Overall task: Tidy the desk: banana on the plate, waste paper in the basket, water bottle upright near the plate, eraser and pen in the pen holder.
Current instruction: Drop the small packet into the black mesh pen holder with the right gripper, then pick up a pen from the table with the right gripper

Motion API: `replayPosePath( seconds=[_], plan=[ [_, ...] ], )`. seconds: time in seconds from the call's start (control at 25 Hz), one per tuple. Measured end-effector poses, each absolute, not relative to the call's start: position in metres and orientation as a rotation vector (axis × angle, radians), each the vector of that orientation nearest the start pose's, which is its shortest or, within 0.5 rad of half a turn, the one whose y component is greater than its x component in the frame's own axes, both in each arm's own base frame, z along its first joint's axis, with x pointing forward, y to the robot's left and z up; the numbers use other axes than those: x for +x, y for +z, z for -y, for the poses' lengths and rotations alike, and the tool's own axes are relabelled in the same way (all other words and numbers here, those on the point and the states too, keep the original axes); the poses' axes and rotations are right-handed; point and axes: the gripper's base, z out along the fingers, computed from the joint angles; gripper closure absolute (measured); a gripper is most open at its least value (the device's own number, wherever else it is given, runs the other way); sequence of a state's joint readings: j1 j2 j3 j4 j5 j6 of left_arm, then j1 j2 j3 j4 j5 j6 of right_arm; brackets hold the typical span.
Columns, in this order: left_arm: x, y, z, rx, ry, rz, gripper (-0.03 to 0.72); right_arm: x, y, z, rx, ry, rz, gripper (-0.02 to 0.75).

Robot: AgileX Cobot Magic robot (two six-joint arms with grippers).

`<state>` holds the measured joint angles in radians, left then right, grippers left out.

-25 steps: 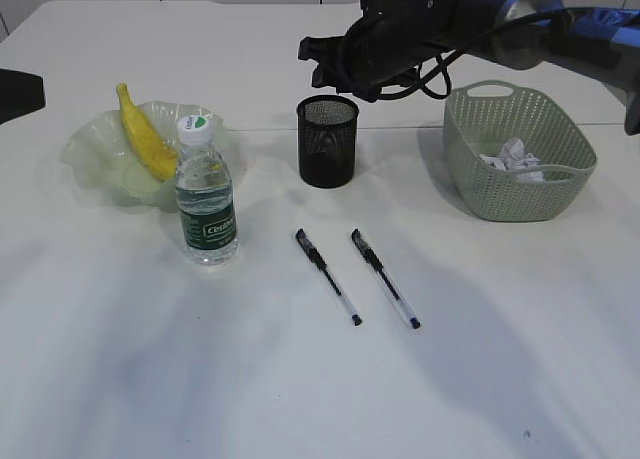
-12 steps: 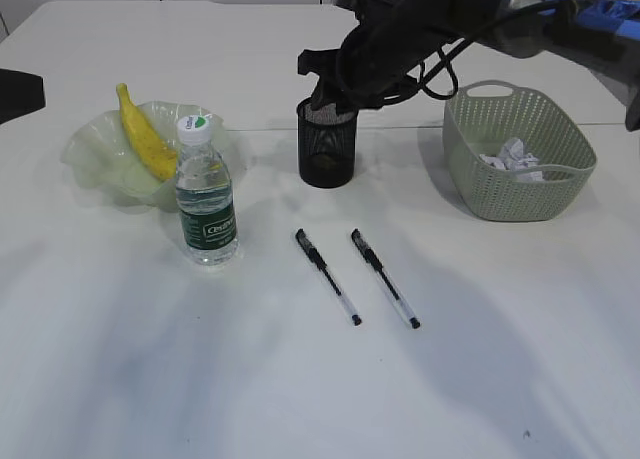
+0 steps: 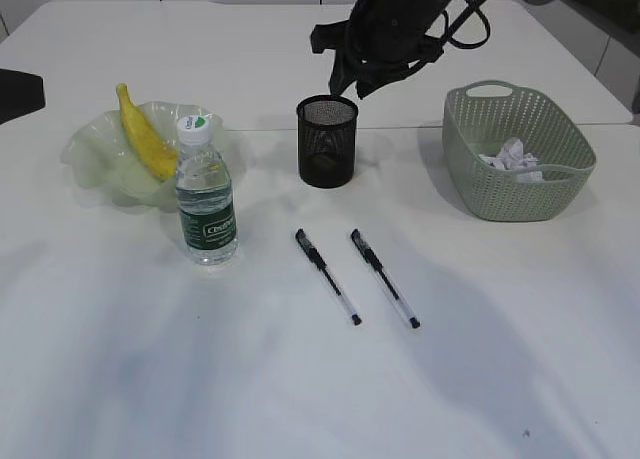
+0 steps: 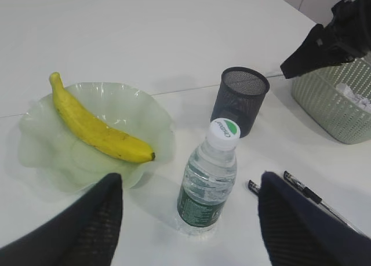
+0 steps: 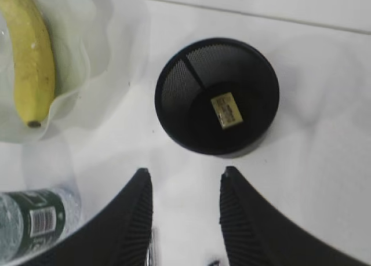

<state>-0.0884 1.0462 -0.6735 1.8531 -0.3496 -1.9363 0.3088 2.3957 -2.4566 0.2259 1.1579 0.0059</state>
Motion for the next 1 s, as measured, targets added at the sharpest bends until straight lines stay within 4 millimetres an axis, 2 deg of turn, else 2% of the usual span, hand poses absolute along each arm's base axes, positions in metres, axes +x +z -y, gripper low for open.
replayPosePath(
  seconds=[0.36,0.44,0.64,0.76,0.88,1.0],
  plan=[
    [0.215,0.305,0.049,0.243,-0.429,-1.944,0.176,0.49,0.27,-0.172,-0.38,0.355,-2.643,0.442],
    [0.215,0.305,0.049,0.243,-0.429,-1.944,0.176,0.487,0.281,-0.17,-0.38,0.347,-2.621,0.442],
    [0.214,0.305,0.05,0.252,-0.441,-1.946,0.176,0.472,0.329,-0.161,-0.379,0.287,-2.525,0.442],
    [0.214,0.305,0.051,0.257,-0.447,-1.948,0.176,0.462,0.351,-0.156,-0.375,0.273,-2.484,0.442],
    [0.214,0.305,0.051,0.258,-0.448,-1.948,0.176,0.454,0.359,-0.153,-0.375,0.259,-2.488,0.442],
    [0.214,0.305,0.051,0.258,-0.448,-1.948,0.176,0.446,0.354,-0.148,-0.378,0.225,-2.534,0.442]
  ],
)
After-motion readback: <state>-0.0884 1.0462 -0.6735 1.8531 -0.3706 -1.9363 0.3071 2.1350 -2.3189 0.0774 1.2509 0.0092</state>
